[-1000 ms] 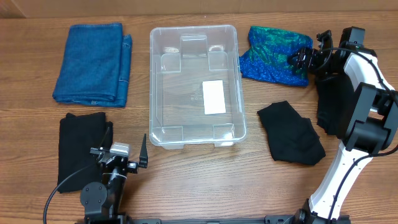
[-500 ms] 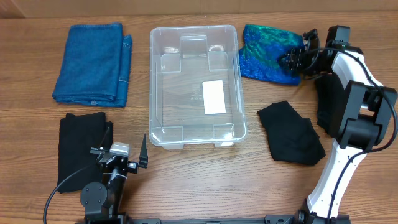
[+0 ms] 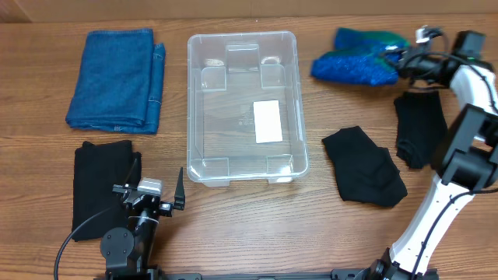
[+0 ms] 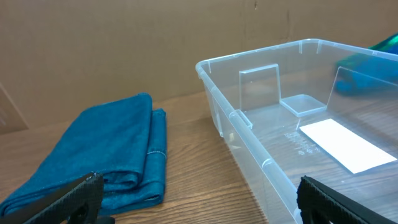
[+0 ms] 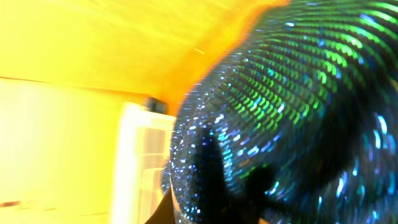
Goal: Pack container
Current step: 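Lift the sparkly bundle and lower it into the clear container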
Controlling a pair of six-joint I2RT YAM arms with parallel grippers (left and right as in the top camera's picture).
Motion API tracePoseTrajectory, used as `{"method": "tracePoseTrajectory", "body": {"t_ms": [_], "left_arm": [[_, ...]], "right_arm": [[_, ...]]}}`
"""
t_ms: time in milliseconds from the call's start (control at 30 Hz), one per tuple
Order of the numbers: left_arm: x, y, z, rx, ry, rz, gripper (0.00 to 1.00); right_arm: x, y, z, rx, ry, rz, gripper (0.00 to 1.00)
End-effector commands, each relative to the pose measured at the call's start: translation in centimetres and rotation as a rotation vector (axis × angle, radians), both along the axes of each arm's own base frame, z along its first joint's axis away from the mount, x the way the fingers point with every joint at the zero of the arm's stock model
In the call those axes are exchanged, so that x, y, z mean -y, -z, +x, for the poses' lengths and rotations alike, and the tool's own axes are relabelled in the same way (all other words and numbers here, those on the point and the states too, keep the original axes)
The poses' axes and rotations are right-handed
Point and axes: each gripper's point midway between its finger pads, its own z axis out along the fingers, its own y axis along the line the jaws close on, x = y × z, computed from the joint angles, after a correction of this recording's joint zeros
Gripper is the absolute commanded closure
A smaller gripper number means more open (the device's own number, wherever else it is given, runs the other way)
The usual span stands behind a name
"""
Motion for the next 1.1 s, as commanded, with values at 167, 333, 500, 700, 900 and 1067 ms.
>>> {"method": "tracePoseTrajectory", "body": {"t_ms": [167, 333, 500, 700, 900, 1067], "left_arm": [[-0.3, -0.1, 0.0, 0.005, -0.015, -0.010, 0.00], [-0.3, -0.1, 0.0, 0.005, -0.015, -0.009, 0.00], [-0.3, -0.1, 0.0, 0.005, -0.015, -0.010, 0.00], [-0.3, -0.1, 0.0, 0.005, -0.015, -0.010, 0.00], [-0.3, -0.1, 0.0, 0.005, -0.015, -0.010, 0.00], [-0.3, -0.1, 0.0, 0.005, -0.015, -0.010, 0.00]], "right_arm": [[-1.2, -15.9, -3.9, 0.229, -0.142, 0.187, 0.96], [-7.8, -26.7, -9.2, 0.392, -0.255, 0.110, 0.96], [-17.7, -31.8, -14.3, 0.499, -0.453, 0.082, 0.96], [-26.6, -26.7, -13.4, 0.396, -0.482, -0.082, 0.96], [-32.7, -21.7, -13.6, 0.369, -0.455, -0.383, 0.96], [-34.8, -17.5, -12.2, 0.325, -0.419, -0.542, 0.96]]}}
